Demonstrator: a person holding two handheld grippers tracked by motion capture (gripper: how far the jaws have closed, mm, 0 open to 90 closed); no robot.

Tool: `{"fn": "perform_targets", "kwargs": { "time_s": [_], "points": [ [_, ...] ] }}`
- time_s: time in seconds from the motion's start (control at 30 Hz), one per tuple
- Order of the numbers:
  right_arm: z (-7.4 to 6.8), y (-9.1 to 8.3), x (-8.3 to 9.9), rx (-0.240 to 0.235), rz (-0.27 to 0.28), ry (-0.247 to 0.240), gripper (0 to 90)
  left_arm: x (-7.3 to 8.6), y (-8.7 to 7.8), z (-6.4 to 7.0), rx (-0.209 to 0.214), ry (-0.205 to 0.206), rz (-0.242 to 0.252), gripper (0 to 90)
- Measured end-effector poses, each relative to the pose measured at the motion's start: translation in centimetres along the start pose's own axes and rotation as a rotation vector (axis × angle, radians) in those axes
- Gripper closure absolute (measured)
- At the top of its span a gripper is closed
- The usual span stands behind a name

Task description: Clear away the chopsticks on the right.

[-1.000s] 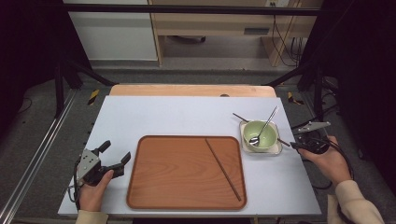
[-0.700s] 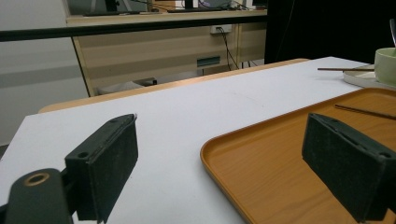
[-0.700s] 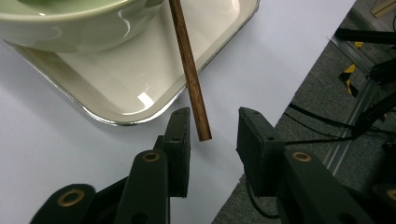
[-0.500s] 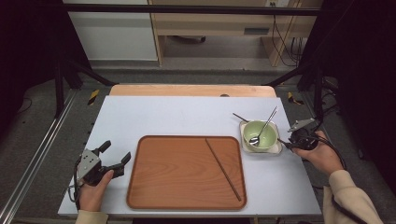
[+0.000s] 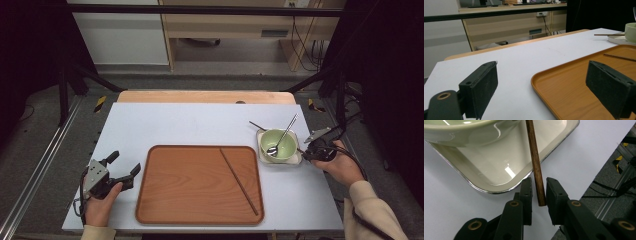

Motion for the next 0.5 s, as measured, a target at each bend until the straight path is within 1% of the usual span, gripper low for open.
{"fn": "perform_targets", "kwargs": {
  "time_s": [0.07,0.13,0.2,0.27,0.3,0.33,0.37,0.4,0.43,0.5],
  "points": [
    [0.0,0.0,0.0,0.001,0.002,-0.006,80.4,0.0,0.0,-0.1,-0.001,-0.002,0.001,10.3],
    [-0.1,-0.1,0.1,0.0,-0.001,-0.008,81.3,0.0,0.0,-0.1,-0.002,-0.003,0.001,10.3],
    [-0.1,-0.1,0.1,-0.002,0.0,-0.023,84.1,0.0,0.0,-0.1,-0.002,-0.002,0.001,10.3],
    [-0.2,-0.2,0.2,0.0,0.007,-0.014,84.3,0.0,0.0,-0.1,-0.002,-0.001,0.001,10.3],
    [-0.1,-0.3,0.2,0.001,0.014,-0.027,84.4,0.0,0.0,-0.1,-0.002,-0.001,0.001,10.3],
    [-0.1,-0.4,0.2,0.003,0.019,-0.017,84.4,0.0,0.0,-0.1,-0.002,-0.001,0.001,10.3],
    [0.0,-0.6,0.2,-0.005,0.023,-0.01,84.4,0.0,0.0,-0.1,-0.002,-0.001,0.0,10.3],
    [0.1,-0.8,0.2,-0.007,0.036,0.009,84.5,0.0,0.0,-0.1,-0.003,-0.001,0.0,10.3],
    [0.3,-1.0,0.3,0.001,0.046,0.006,84.4,0.0,0.0,-0.1,-0.003,-0.001,0.001,10.3],
    [0.7,-1.5,0.3,0.024,0.057,0.03,84.4,0.0,0.0,-0.1,-0.004,-0.002,0.001,10.3]
  ]
}}
Point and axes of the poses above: each handheld gripper's, and its own axes: y roughly forward along the jaws, x roughly out of its underside, z roughly to its right, the point moved 3 cm from there along y, roughly forward along the jaws, and after that the axes turned 9 degrees about y, right-handed, at the moved point
